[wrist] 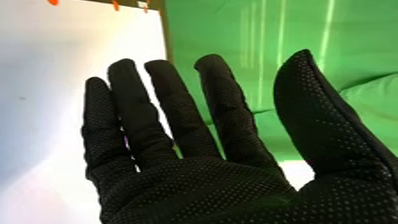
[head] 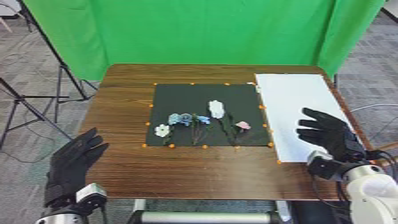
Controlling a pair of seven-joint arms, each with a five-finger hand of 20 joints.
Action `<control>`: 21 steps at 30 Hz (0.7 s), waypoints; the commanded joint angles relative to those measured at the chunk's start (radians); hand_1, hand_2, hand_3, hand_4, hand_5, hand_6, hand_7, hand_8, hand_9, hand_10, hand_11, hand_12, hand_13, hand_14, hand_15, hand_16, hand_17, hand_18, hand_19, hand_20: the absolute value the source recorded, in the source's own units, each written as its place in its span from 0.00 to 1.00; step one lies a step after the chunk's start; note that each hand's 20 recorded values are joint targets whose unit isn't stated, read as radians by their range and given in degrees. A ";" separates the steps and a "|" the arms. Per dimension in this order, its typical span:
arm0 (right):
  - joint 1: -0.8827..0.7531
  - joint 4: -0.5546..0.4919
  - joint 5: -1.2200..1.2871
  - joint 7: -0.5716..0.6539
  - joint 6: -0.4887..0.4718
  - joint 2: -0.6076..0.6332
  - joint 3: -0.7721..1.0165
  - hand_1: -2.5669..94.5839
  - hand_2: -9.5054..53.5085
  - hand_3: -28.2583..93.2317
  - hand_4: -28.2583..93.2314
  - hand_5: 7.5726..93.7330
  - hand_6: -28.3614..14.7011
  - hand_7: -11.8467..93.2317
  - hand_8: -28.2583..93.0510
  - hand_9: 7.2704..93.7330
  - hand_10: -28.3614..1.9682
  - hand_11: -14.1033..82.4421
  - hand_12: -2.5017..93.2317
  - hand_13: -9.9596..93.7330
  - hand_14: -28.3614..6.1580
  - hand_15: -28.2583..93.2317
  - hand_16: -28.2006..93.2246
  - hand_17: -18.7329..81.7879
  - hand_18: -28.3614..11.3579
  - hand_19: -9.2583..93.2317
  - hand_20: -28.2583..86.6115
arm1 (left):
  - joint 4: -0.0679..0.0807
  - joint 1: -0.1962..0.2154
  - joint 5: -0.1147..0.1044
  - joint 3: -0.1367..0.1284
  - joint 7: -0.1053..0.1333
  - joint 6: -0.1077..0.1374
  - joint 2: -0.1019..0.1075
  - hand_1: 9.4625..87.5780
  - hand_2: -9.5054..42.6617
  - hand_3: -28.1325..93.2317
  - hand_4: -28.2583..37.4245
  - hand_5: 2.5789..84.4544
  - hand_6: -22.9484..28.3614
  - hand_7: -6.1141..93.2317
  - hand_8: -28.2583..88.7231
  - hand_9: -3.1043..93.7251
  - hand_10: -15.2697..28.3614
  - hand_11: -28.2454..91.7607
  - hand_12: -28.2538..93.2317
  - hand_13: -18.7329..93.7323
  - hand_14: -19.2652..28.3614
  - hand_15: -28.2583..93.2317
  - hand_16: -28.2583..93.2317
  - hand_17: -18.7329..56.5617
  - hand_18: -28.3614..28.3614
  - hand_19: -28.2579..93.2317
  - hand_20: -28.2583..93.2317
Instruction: Arrange flowers
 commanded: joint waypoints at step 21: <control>0.025 0.078 -0.059 -0.056 -0.428 -0.301 0.311 0.21 0.36 0.96 0.02 0.44 0.57 0.26 0.13 0.46 0.33 0.30 0.18 0.38 0.18 0.59 0.33 0.25 0.19 0.68 0.40 | 0.007 0.033 0.087 -0.137 -0.171 -0.182 -0.068 0.25 0.32 0.89 0.17 0.57 0.74 0.21 0.16 0.46 0.87 0.57 0.30 0.43 0.99 0.75 0.11 0.14 0.89 0.75 0.35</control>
